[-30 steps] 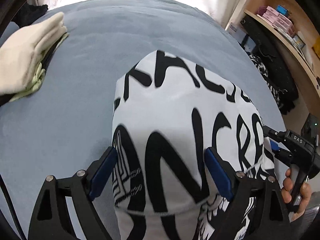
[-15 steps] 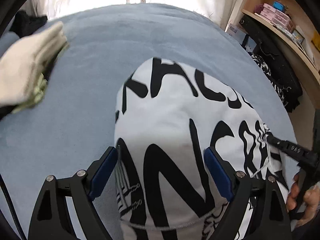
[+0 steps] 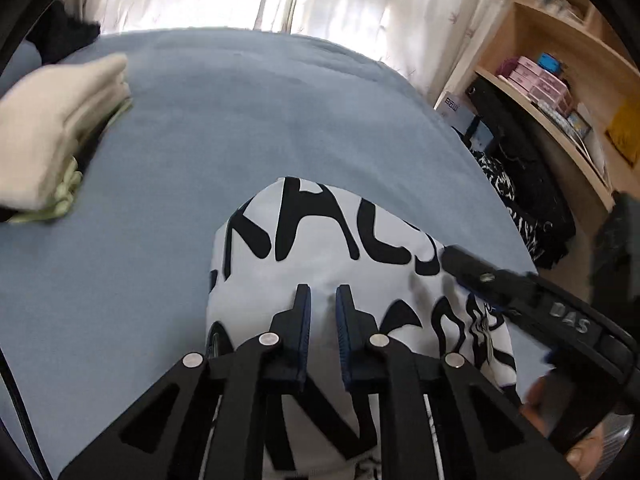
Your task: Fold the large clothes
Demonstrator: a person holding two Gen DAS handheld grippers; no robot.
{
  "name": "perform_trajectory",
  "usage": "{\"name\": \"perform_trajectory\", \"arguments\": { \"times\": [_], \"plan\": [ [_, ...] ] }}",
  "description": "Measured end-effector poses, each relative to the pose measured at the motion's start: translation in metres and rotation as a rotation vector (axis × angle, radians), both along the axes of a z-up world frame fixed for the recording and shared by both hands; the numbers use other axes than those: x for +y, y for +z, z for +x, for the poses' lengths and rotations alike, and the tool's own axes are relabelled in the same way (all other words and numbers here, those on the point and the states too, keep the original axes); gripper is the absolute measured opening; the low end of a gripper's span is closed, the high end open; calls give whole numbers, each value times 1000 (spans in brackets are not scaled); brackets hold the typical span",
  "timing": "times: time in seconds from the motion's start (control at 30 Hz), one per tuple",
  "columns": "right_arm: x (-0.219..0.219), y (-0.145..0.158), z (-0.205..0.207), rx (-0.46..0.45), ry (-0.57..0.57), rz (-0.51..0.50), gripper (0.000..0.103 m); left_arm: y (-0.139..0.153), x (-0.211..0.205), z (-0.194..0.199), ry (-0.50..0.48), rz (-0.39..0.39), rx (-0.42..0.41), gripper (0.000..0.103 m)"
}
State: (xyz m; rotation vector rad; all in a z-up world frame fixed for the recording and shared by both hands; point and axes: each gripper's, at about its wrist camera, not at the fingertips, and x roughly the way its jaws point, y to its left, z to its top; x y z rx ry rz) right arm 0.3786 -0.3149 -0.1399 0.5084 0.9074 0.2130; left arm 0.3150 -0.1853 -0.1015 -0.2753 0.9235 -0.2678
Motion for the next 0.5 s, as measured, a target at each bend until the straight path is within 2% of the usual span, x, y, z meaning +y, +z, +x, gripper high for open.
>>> {"name": "perform_trajectory", "arguments": {
  "times": [0.1,0.17,0.23,0.3,0.33,0.43,0.5],
  "plan": [
    [0,-20,13,51,2,-43,36,-4,-11,3,-18,67,-43,11],
    [-2,-24,7,54,-13,-97,35,-11,-17,6,-25,101,-39,11],
    [-9,-25,3,64,-69,-201,35,-17,-18,10,-29,116,-29,11],
    [-29,-33,-3,92,-128,-248,34,-22,-15,14,-29,100,-15,11],
    [-40,-38,-6,106,-138,-222,28,-24,-13,15,-33,81,-4,11],
    [-59,-43,-14,144,-212,-227,27,-29,-11,17,-37,71,2,11],
    [-66,-42,-20,148,-221,-203,27,-29,-12,16,-36,81,-3,11]
  ]
}}
